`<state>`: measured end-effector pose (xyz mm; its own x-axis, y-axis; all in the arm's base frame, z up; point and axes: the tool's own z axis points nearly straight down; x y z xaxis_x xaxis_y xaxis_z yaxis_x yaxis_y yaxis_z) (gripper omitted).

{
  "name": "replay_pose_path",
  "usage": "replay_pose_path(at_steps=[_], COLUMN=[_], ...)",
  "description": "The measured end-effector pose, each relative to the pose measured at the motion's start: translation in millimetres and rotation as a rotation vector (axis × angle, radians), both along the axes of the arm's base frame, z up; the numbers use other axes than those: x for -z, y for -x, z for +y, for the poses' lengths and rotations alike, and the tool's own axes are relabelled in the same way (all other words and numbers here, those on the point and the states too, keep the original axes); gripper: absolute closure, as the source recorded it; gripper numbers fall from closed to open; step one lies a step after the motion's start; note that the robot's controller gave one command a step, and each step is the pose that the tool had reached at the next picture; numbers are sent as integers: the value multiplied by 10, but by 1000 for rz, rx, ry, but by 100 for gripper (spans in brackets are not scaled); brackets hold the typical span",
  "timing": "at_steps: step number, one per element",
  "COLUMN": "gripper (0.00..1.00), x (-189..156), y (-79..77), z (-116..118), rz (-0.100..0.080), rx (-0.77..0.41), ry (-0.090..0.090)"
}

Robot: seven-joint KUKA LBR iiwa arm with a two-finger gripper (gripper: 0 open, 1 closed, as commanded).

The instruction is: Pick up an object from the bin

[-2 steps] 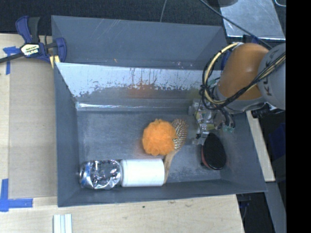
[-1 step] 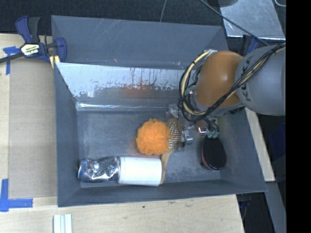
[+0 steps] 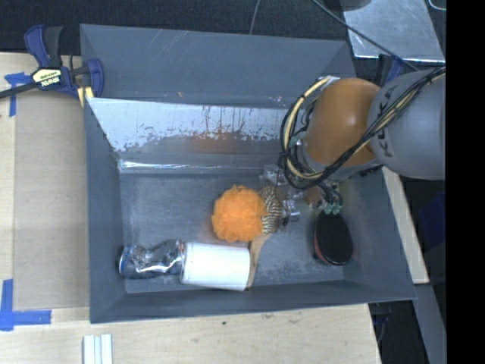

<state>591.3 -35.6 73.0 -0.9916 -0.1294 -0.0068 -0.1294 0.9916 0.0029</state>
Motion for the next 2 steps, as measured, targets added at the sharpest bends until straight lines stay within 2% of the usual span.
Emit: replay_pose_path(at_steps=[1, 2], gripper=[100, 100], x=[-608, -2146], y=[88, -250], z=[-231, 84], rz=[-10, -23], rx=[9, -45], ry=[2, 3])
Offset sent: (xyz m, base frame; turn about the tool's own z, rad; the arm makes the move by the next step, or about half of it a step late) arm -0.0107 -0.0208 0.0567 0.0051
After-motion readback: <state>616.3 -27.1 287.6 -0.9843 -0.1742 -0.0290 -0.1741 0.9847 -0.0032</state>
